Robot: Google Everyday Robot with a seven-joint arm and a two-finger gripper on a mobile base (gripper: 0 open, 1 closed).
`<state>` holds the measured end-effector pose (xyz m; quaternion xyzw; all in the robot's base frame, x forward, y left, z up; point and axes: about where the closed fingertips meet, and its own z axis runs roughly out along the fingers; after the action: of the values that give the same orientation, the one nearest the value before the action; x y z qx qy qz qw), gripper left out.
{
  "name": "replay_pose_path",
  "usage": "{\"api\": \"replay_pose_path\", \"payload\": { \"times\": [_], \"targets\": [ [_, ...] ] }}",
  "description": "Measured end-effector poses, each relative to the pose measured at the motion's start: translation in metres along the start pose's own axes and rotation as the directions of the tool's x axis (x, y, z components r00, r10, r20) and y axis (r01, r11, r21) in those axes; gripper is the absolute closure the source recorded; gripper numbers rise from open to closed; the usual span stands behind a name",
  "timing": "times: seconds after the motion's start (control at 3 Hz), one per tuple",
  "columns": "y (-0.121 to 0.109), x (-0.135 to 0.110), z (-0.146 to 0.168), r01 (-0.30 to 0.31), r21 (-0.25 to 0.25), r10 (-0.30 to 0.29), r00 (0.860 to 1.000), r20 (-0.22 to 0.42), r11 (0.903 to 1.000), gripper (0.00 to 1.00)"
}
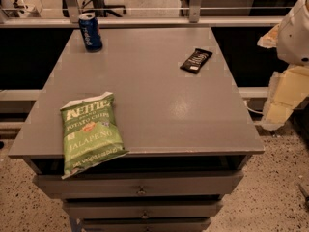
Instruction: Move rxbar chocolate near green jalapeno chip bag
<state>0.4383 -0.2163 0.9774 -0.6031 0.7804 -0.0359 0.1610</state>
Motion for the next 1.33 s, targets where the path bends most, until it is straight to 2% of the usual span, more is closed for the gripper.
{"api": "replay_pose_path", "payload": {
  "times": [0.33, 0.67, 1.0, 1.33],
  "targets": [
    [0.000, 0.000, 0.000, 0.000, 0.000, 0.000, 1.000, 0.000, 1.0000, 0.00],
    [-0.019, -0.009, 0.014, -0.033, 0.032, 0.031, 0.998, 0.054, 0.9989, 0.00],
    [-0.078, -0.037, 0.052, -0.129, 0.067, 0.111, 0.969, 0.222, 0.9894, 0.00],
    [-0.123, -0.054, 0.084, -0.212, 0.071, 0.170, 0.910, 0.377, 0.9748, 0.00]
  ]
}}
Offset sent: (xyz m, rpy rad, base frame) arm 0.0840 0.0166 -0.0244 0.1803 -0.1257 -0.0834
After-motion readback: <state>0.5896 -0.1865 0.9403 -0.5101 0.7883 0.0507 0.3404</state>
